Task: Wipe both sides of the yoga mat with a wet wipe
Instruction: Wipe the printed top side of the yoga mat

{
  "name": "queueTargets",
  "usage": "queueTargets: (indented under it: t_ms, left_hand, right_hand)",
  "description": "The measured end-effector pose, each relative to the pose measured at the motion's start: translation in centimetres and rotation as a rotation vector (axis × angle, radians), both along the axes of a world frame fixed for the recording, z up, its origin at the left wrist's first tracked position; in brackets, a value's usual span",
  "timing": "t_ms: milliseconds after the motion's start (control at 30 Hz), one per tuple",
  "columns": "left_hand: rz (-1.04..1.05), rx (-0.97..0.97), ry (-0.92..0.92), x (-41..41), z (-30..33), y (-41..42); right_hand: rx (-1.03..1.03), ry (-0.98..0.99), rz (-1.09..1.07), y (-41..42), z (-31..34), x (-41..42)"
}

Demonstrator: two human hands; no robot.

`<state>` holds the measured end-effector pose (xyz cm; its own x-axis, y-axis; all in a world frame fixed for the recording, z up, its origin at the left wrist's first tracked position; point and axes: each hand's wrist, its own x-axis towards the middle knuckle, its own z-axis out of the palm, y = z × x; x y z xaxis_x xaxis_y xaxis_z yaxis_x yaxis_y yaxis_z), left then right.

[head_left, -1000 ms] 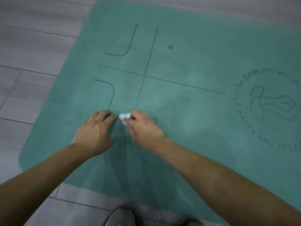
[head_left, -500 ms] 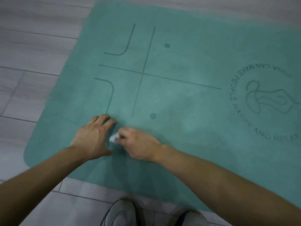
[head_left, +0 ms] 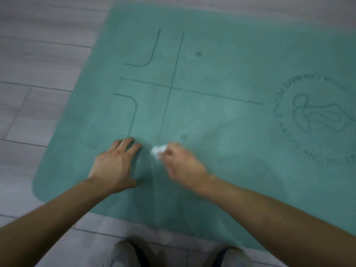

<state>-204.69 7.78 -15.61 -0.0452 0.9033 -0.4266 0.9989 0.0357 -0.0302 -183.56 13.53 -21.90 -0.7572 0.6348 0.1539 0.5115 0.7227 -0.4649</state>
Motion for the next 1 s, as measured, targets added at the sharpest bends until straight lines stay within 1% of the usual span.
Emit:
queueTargets:
  t_ms: [33, 67, 100, 133, 200, 267, 333, 367, 400, 433, 467, 500, 533, 567, 600, 633, 667, 700, 767, 800, 833, 867, 900, 933, 967, 1000]
  left_hand:
    - [0.008, -0.002, -0.001, 0.1, 0.2, 0.0]
    - [0.013, -0.009, -0.003, 0.3, 0.3, 0.0]
    - [0.016, -0.012, -0.004, 0.4, 0.5, -0.1]
    - [0.019, -0.007, -0.007, 0.4, 0.5, -0.1]
    - [0.032, 0.000, -0.033, 0.4, 0.6, -0.2]
    - [0.051, 0.007, -0.075, 0.2, 0.2, -0.9]
    - [0.040, -0.002, -0.126, -0.2, 0.0, -1.8]
    - [0.024, -0.011, -0.141, -0.4, 0.1, -2.4]
    - [0.017, -0.018, -0.144, -0.6, 0.3, -3.1]
    - [0.013, -0.032, -0.138, -0.8, 0.5, -3.8]
    - [-0.005, -0.060, -0.123, -0.9, 0.8, -4.3]
    - [-0.031, -0.095, -0.102, -0.9, 1.1, -4.7]
    - [-0.050, -0.117, -0.084, -0.8, 1.3, -4.9]
    - [-0.049, -0.121, -0.078, -0.5, 1.3, -5.1]
    - [-0.034, -0.112, -0.078, 0.0, 1.4, -5.4]
    - [-0.019, -0.098, -0.075, 0.5, 1.4, -5.5]
    - [-0.010, -0.088, -0.069, 0.7, 1.4, -5.5]
    - [-0.014, -0.085, -0.065, 0.8, 1.2, -5.5]
    - [-0.042, -0.097, -0.068, 0.3, 0.9, -6.1]
    - [-0.058, -0.101, -0.064, 0.0, 0.9, -6.4]
    - [-0.067, -0.102, -0.061, -0.4, 1.0, -6.7]
    - [-0.070, -0.101, -0.063, -0.5, 1.0, -6.9]
    - [-0.068, -0.098, -0.065, -0.5, 1.1, -6.9]
    - [-0.061, -0.094, -0.059, -0.4, 1.2, -6.8]
    - [-0.057, -0.091, -0.052, -0.2, 1.2, -6.6]
    - [-0.055, -0.090, -0.049, -0.1, 1.2, -6.5]
  right_hand:
    - [0.002, -0.050, 0.209, -1.8, 0.1, -0.6]
    - [0.026, -0.079, 0.326, -1.7, 0.0, -0.2]
    - [0.038, -0.079, 0.311, -0.2, 0.0, 0.7]
    - [0.040, -0.055, 0.182, 1.9, -0.1, 2.0]
    - [0.053, 0.005, -0.232, 6.8, -0.4, 5.4]
    - [0.056, -0.032, -0.625, 10.9, -0.3, 9.4]
    - [0.039, -0.071, -0.885, 12.3, -0.4, 10.2]
    - [0.032, -0.077, -0.928, 11.6, -0.3, 9.1]
    - [0.025, -0.071, -0.885, 9.7, -0.2, 7.3]
    - [0.027, -0.041, -0.747, 6.8, 0.0, 4.8]
    - [0.013, -0.016, -0.536, 3.4, 0.1, 2.3]
    - [0.003, -0.024, -0.273, -0.4, 0.5, 0.0]
    - [0.005, -0.074, 0.005, -3.8, 0.9, -1.4]
    - [0.021, -0.130, 0.227, -5.9, 1.1, -2.1]
    - [0.035, -0.149, 0.331, -5.8, 1.0, -1.8]
    - [0.023, -0.115, 0.267, -4.2, 0.8, -0.9]
    - [-0.002, -0.068, 0.100, -1.6, 0.2, 0.6]
    - [0.015, -0.049, -0.108, 1.5, -0.2, 2.7]
    - [0.099, -0.125, -0.538, 7.3, -0.4, 8.2]
    - [0.079, -0.139, -0.712, 9.2, -0.3, 10.5]
    - [0.065, -0.138, -0.843, 10.0, 0.0, 11.6]
    - [0.044, -0.132, -0.925, 9.7, 0.2, 11.3]
    - [0.046, -0.105, -0.917, 7.9, 0.4, 9.6]
    - [0.049, -0.068, -0.807, 5.1, 0.0, 7.1]
    - [0.027, -0.053, -0.606, 1.3, -0.2, 4.1]
    - [0.002, -0.052, -0.317, -2.9, -0.5, 1.3]
